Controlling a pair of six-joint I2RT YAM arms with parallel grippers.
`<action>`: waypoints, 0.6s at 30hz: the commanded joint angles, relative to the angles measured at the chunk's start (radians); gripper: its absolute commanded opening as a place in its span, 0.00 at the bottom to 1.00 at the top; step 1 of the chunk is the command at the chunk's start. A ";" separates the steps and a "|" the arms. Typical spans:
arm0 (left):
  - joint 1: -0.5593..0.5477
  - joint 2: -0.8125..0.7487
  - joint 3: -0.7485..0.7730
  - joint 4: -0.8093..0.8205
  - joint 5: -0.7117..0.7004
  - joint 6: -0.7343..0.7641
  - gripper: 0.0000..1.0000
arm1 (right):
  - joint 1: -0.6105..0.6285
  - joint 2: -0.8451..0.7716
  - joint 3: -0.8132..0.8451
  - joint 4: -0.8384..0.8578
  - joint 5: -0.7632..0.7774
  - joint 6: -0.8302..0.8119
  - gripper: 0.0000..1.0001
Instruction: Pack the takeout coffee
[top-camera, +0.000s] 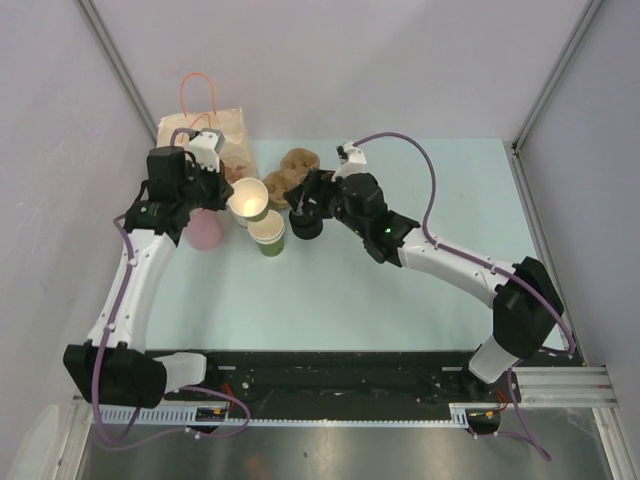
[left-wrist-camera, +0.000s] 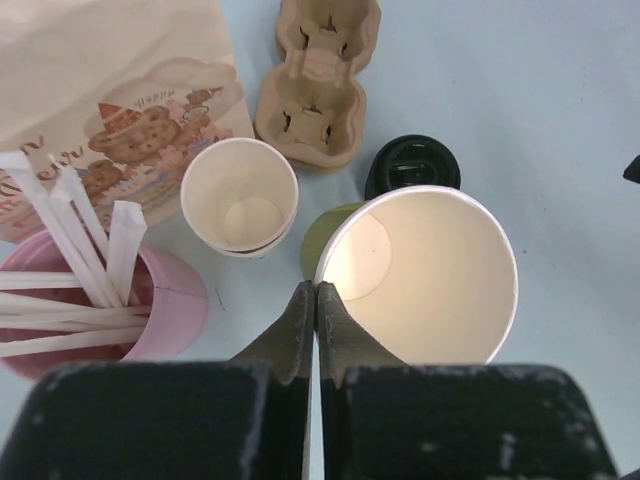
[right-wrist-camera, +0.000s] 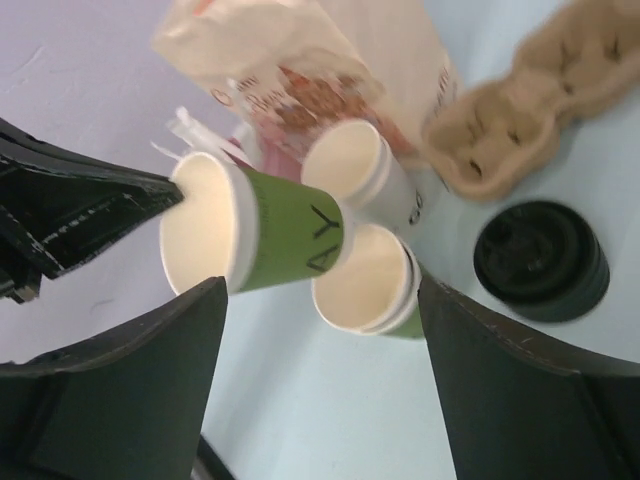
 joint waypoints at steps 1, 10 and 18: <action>-0.062 -0.112 0.026 0.009 -0.103 0.101 0.01 | 0.143 -0.012 0.153 -0.089 0.321 -0.288 0.85; -0.131 -0.173 0.052 -0.023 -0.123 0.109 0.01 | 0.217 0.166 0.425 -0.252 0.400 -0.426 0.76; -0.132 -0.189 0.053 -0.041 -0.037 0.098 0.00 | 0.220 0.189 0.445 -0.304 0.440 -0.448 0.20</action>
